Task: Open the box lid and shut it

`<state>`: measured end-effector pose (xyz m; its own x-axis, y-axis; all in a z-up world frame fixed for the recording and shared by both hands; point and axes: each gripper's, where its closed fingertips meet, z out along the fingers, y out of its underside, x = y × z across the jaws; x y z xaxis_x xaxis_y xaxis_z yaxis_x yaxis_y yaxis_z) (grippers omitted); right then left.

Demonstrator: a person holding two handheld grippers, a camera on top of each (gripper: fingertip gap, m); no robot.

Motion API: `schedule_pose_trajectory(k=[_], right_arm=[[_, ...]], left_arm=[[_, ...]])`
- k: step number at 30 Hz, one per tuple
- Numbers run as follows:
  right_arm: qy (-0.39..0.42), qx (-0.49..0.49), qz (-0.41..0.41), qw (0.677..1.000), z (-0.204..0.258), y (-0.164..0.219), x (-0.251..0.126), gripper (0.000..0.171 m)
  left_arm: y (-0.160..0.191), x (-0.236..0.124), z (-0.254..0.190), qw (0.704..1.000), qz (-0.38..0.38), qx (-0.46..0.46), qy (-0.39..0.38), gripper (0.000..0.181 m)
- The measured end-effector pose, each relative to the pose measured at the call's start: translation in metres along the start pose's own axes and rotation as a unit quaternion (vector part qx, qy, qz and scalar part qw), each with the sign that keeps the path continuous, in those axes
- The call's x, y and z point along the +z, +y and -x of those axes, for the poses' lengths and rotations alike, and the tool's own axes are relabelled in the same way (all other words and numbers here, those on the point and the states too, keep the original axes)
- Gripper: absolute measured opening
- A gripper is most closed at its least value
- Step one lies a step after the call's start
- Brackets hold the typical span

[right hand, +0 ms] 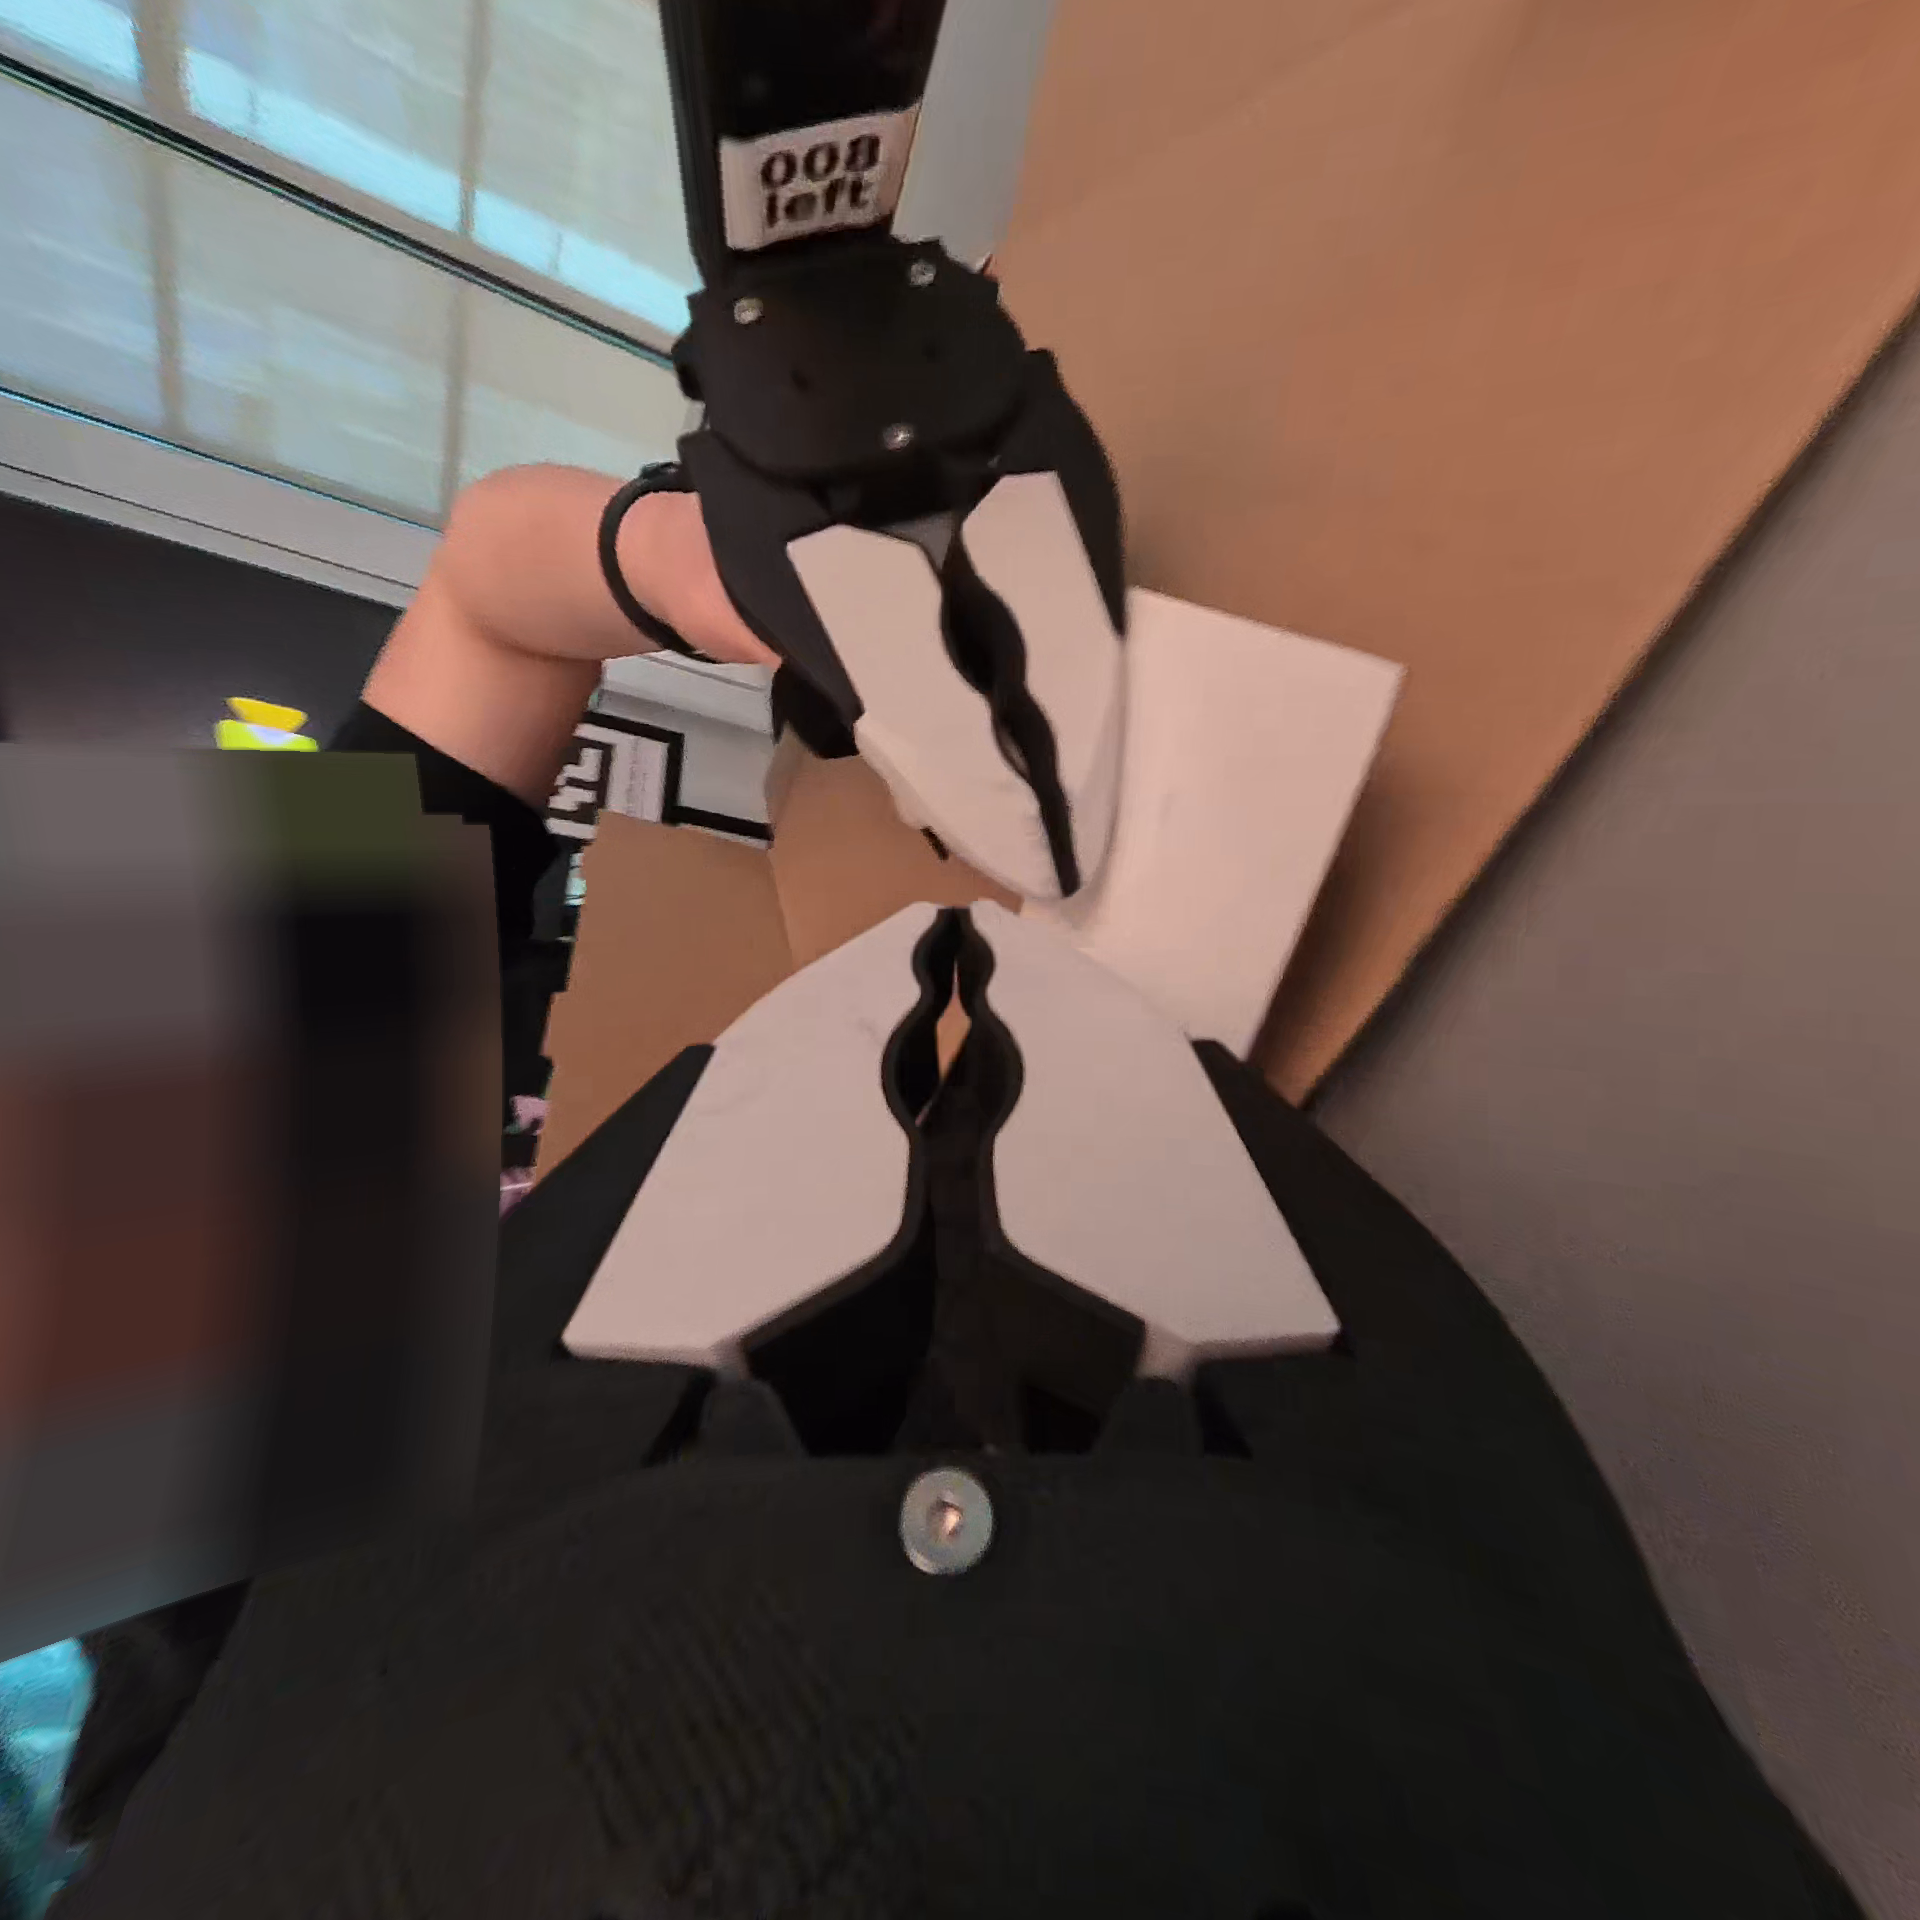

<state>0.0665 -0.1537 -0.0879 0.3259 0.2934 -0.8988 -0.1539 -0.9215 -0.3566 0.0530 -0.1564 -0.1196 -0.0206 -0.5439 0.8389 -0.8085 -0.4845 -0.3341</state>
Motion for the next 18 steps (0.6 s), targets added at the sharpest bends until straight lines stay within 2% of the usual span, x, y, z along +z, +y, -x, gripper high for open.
schedule_pose_trajectory(k=[3, 6, 10, 14, 18], right_arm=[[0.015, 0.069, 0.056, 0.996, -0.019, 0.019, 0.017, 0.000], [-0.008, 0.121, 0.052, 0.991, -0.026, 0.019, 0.021, 0.001], [0.032, 0.110, 0.079, 0.990, -0.031, 0.024, 0.022, 0.001], [0.053, 0.117, 0.103, 0.986, -0.032, 0.026, 0.023, 0.001], [0.071, 0.115, 0.115, 0.984, -0.033, 0.026, 0.023, 0.001]], left_arm=[[0.000, 0.001, 0.003, 1.000, 0.004, -0.006, 0.002, 0.000], [0.002, 0.004, 0.008, 1.000, 0.009, -0.003, -0.013, 0.000], [0.006, 0.003, -0.001, 1.000, 0.018, -0.005, -0.014, 0.000], [0.024, 0.008, -0.004, 0.998, 0.053, -0.003, -0.018, 0.000], [0.024, 0.009, -0.003, 0.998, 0.044, -0.047, 0.007, 0.000]])
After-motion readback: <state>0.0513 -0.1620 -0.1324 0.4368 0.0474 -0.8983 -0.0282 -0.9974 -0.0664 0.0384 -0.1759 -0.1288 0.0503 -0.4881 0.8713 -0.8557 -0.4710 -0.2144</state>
